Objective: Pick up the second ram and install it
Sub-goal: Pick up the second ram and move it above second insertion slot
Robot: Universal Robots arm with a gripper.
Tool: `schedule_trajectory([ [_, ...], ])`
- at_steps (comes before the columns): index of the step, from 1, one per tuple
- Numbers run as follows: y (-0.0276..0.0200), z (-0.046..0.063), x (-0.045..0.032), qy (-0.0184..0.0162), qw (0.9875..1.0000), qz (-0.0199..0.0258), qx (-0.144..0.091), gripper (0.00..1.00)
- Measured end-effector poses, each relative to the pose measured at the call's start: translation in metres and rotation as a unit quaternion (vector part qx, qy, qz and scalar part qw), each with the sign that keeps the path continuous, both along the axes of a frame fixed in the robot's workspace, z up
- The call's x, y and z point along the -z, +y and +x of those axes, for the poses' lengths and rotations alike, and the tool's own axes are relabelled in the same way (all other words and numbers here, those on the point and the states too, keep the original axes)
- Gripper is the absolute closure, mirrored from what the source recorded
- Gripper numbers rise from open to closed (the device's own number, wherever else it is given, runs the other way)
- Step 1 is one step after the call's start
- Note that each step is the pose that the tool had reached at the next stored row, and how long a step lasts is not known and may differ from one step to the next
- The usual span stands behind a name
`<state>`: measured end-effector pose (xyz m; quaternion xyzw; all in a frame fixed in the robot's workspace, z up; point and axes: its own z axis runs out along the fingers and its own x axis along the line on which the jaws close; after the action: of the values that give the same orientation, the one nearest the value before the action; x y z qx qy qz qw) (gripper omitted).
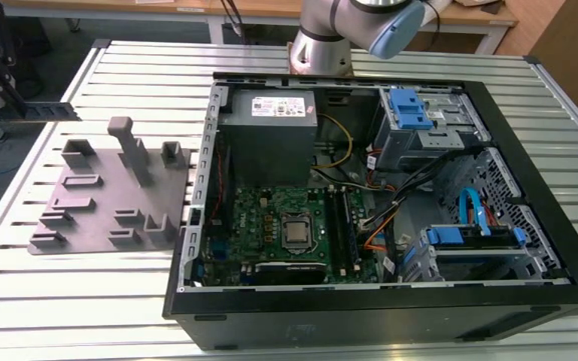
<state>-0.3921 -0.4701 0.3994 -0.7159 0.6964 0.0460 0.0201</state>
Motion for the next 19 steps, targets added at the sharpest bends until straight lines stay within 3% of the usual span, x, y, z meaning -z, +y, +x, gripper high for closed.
schedule_trajectory([
  [8,0.0,0.0,-0.0114,0.0,1.0,0.0005,0.0,0.86],
  [15,0.0,0.0,-0.0118,0.0,1.0,0.0006,0.0,0.86],
  [19,0.0,0.01,-0.0117,0.0002,1.0,0.0006,0.0,0.86],
])
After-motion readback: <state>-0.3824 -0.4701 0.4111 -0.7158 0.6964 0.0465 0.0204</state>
